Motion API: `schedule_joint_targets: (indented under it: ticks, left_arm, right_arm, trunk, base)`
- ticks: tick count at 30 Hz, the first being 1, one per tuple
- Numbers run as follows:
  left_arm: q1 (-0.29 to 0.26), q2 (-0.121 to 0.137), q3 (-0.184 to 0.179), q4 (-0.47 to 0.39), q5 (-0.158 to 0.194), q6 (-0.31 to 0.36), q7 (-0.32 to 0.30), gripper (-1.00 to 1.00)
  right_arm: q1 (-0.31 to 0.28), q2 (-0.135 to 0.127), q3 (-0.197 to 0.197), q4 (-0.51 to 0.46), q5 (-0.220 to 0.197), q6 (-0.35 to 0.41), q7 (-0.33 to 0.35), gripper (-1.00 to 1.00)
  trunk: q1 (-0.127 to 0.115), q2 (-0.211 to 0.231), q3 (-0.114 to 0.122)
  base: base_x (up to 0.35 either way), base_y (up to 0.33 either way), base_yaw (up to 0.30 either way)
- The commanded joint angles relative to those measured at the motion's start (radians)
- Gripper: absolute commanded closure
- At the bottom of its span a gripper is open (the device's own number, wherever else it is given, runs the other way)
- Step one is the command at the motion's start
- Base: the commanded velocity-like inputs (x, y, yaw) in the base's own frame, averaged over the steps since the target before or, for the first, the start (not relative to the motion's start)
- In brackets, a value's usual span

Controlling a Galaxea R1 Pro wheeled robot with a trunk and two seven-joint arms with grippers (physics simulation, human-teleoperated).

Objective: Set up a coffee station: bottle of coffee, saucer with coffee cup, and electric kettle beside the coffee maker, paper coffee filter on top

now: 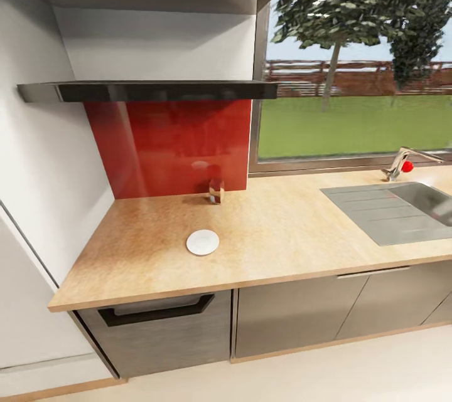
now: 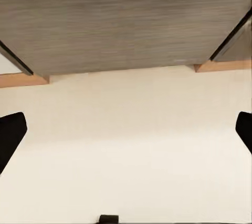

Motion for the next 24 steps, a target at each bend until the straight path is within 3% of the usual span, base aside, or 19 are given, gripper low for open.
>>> schedule_joint_targets:
  ticks: [1,5,7,13,14,15,16,18,19,22,24]
  left_arm:
    - [-0.002,0.005,-0.007,-0.059,0.005,-0.006,-0.015,-1.0]
    - [-0.01,0.011,-0.002,-0.263,0.005,-0.009,-0.114,-1.0]
    - [-0.013,0.011,-0.002,-0.327,0.005,-0.007,-0.145,-1.0]
    - [-0.028,0.013,0.0,-0.606,0.006,0.027,-0.201,-1.0]
    - [-0.029,0.015,0.001,-0.662,0.006,0.052,-0.202,-1.0]
    - [-0.03,0.024,0.019,-0.761,0.006,0.121,-0.203,-1.0]
    - [-0.03,0.026,0.025,-0.782,0.006,0.138,-0.204,-1.0]
    - [-0.024,0.032,0.06,-0.889,0.006,0.215,-0.204,-1.0]
    - [-0.019,0.034,0.083,-0.971,0.007,0.271,-0.204,-1.0]
    - [-0.026,0.034,0.11,-1.095,0.008,0.374,-0.205,-1.0]
    - [-0.033,0.035,0.119,-1.144,0.008,0.436,-0.206,-1.0]
  right_arm:
    - [0.0,0.004,-0.002,-0.038,0.01,-0.003,0.028,-1.0]
    - [-0.001,0.035,0.012,-0.199,0.008,-0.004,0.114,-1.0]
    - [-0.001,0.054,0.015,-0.259,0.007,-0.004,0.132,-1.0]
    - [-0.001,0.174,0.019,-0.492,0.006,-0.004,0.15,-1.0]
    - [-0.001,0.188,0.02,-0.541,0.005,-0.003,0.15,-1.0]
    - [-0.001,0.199,0.046,-0.626,-0.003,-0.001,0.151,-1.0]
    - [-0.001,0.2,0.058,-0.642,-0.008,-0.001,0.151,-1.0]
    - [0.0,0.203,0.127,-0.714,-0.06,0.001,0.15,-1.0]
    - [0.0,0.204,0.17,-0.761,-0.119,0.004,0.149,-1.0]
    - [0.001,0.205,0.226,-0.865,-0.184,0.008,0.148,-1.0]
    - [0.0,0.206,0.234,-0.892,-0.192,0.008,0.147,-1.0]
  trunk:
    - [0.001,-0.002,-0.002]
    - [0.001,-0.002,-0.002]
    - [0.001,-0.002,-0.002]
    - [0.001,-0.002,-0.002]
    - [0.001,-0.002,-0.002]
    - [0.001,-0.002,-0.002]
    - [0.001,-0.002,-0.002]
    - [0.001,-0.002,-0.002]
    - [0.001,-0.002,-0.002]
    - [0.001,-0.002,-0.002]
    - [0.001,-0.002,-0.002]
  base:
    - [0.0,0.0,0.0]
    - [0.0,0.0,0.0]
    - [0.0,0.0,0.0]
    - [0.0,0.0,0.0]
    - [0.0,0.0,0.0]
    - [0.0,0.0,0.0]
    - [0.0,0.0,0.0]
    - [0.0,0.0,0.0]
    - [0.0,0.0,0.0]
    - [0.0,0.0,0.0]
    - [0.0,0.0,0.0]
